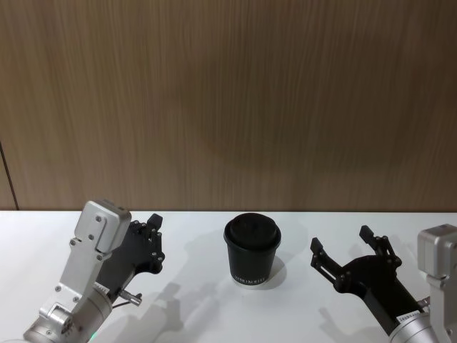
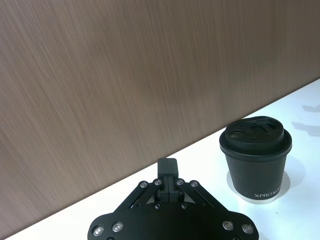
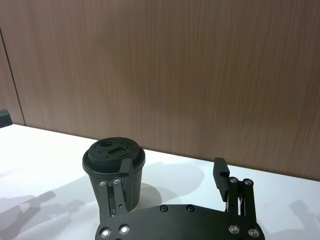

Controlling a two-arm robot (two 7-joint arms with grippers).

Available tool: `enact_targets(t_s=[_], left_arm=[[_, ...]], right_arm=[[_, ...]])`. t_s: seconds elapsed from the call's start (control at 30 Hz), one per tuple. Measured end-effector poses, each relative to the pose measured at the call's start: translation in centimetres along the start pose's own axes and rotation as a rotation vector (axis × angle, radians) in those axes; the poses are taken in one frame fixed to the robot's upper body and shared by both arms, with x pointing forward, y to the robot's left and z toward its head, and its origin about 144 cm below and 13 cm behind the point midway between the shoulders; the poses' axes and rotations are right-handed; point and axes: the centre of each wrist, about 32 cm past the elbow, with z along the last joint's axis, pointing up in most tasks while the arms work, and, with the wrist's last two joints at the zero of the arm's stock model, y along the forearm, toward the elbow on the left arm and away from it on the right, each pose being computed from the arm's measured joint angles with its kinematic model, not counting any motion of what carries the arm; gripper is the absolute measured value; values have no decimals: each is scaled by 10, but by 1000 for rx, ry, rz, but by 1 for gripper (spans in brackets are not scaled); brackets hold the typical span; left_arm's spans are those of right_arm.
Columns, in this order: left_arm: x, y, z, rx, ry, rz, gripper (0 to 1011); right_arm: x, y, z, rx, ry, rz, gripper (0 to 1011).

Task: Pick up the straw with one hand, pass it to the other hand, and insert it into the cup.

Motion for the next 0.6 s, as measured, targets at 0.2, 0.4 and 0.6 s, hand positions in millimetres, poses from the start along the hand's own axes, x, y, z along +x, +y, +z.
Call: enact_targets(t_s=[0.2, 0.4, 0.6], left_arm=[[0, 0, 0, 0, 0, 0, 0], [0, 0, 0, 0, 0, 0, 0], [0, 0, 0, 0, 0, 0, 0]], right_arm=[[0, 0, 0, 0, 0, 0, 1001], [0, 0, 0, 0, 0, 0, 1001], [0, 0, 0, 0, 0, 0, 1001]])
